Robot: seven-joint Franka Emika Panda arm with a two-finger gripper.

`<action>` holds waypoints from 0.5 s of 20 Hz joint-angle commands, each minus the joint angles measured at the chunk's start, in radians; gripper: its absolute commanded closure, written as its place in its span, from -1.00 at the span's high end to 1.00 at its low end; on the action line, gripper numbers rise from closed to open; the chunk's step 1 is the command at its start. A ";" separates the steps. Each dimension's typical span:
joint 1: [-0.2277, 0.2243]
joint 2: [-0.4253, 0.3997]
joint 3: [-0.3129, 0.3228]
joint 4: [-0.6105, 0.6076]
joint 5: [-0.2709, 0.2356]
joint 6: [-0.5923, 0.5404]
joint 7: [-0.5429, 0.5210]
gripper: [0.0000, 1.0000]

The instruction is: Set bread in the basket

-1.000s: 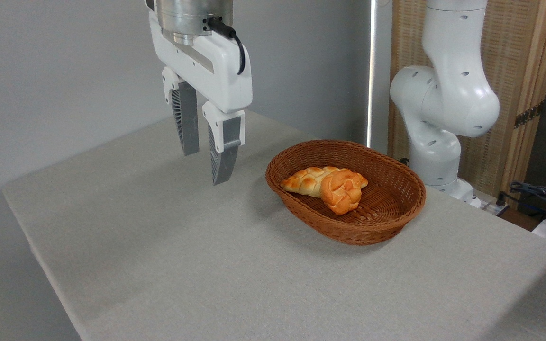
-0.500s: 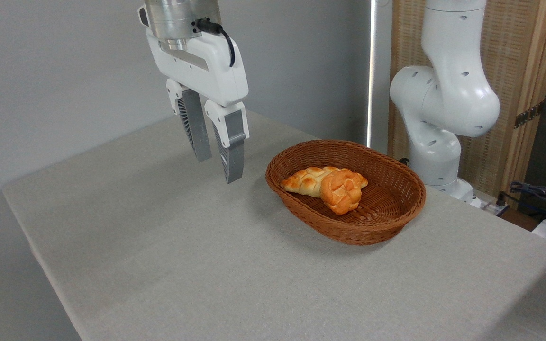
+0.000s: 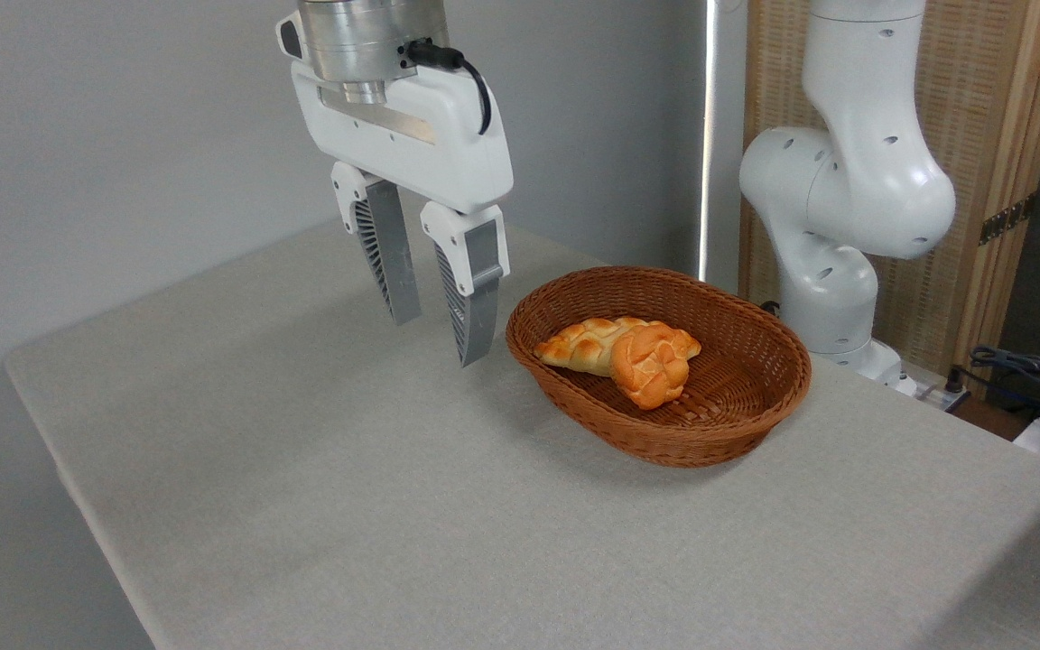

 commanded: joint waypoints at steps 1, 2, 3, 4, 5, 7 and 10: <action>0.044 0.005 -0.040 0.022 -0.004 -0.022 0.000 1.00; 0.064 0.005 -0.065 0.022 -0.004 -0.023 0.000 1.00; 0.073 0.005 -0.076 0.022 -0.004 -0.023 -0.002 1.00; 0.075 0.005 -0.076 0.022 -0.004 -0.023 -0.003 1.00; 0.073 0.005 -0.076 0.022 -0.004 -0.023 -0.003 1.00; 0.075 0.006 -0.076 0.020 -0.004 -0.025 -0.003 1.00; 0.075 0.006 -0.075 0.020 -0.002 -0.052 -0.008 1.00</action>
